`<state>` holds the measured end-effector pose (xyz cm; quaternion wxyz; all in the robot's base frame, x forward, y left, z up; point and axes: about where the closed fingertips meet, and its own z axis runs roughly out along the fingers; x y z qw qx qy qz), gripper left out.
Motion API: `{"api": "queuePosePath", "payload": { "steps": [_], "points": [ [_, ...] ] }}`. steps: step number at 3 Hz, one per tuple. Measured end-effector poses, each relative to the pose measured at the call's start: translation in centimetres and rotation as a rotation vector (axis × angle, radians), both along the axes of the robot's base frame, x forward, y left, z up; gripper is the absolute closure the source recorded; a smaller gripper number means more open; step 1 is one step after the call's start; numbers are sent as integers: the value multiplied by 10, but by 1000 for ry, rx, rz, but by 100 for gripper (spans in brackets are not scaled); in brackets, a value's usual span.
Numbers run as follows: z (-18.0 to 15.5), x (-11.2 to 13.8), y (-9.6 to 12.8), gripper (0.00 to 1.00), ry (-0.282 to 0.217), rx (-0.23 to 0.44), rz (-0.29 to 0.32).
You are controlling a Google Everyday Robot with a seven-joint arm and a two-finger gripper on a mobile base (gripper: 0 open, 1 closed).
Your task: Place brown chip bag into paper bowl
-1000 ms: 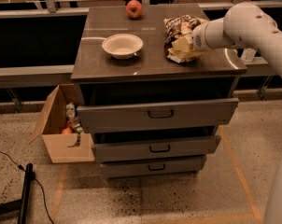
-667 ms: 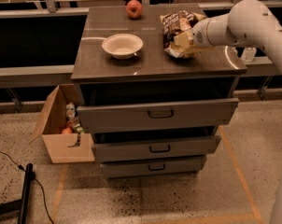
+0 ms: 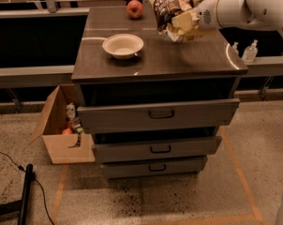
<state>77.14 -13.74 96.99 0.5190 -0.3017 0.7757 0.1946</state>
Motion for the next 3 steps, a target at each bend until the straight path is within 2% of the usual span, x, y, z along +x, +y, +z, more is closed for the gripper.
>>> {"api": "queuePosePath", "payload": {
  "steps": [1, 2, 3],
  "points": [
    [25, -12, 18, 100, 19, 22, 100],
    [33, -22, 48, 100, 33, 19, 198],
    [30, -23, 79, 100, 41, 11, 266]
  ]
}}
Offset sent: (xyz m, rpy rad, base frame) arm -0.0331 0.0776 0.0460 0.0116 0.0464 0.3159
